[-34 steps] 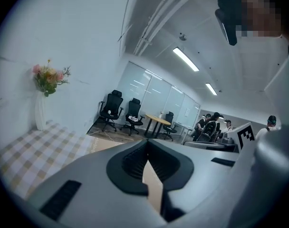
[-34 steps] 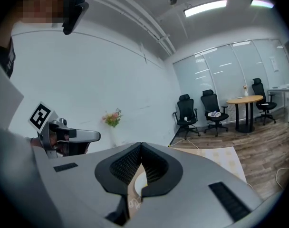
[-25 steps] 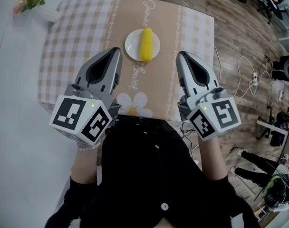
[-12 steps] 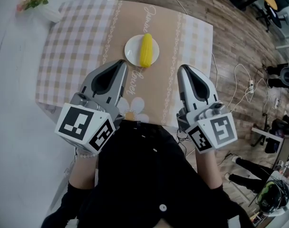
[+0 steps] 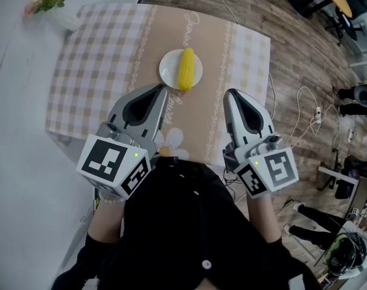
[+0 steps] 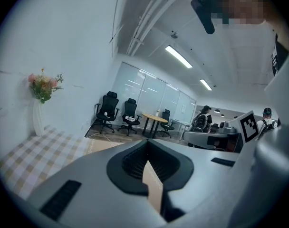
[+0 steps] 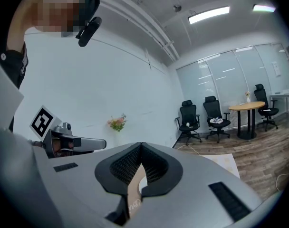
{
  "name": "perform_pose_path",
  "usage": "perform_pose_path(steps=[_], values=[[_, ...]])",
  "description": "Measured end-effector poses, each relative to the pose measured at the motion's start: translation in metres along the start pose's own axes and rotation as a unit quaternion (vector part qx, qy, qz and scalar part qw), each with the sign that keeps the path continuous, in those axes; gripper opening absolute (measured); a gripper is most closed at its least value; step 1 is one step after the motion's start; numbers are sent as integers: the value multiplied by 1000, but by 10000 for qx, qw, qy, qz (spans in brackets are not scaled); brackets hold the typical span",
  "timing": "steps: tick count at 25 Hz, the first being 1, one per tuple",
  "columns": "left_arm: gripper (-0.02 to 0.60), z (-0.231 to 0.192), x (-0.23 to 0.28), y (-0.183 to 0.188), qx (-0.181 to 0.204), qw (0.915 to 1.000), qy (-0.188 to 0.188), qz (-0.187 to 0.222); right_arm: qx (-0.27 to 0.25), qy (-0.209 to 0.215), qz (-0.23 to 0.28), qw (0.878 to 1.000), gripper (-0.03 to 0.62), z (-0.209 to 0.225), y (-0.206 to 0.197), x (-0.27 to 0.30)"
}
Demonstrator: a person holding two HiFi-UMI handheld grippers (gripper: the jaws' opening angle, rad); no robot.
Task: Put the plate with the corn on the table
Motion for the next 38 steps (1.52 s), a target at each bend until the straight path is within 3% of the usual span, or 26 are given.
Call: perform_pose_path(steps=[31,38], values=[[14,-1,2,-5,16,9999,78,-114,29,3,-95,10000,40,0,-5,6],[14,-1,1,-6,-101,9998,-57,-149,50,48,-124,9999,40,-2,-8,8]])
Point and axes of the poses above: the fingertips, and each gripper's own axes: x forward along the fingers, z to its right, y out of its top, the point moved 8 cm from there along -x, backward along the fingers, and after that the axes turned 7 degrees about -y, right-handed, at the moved point
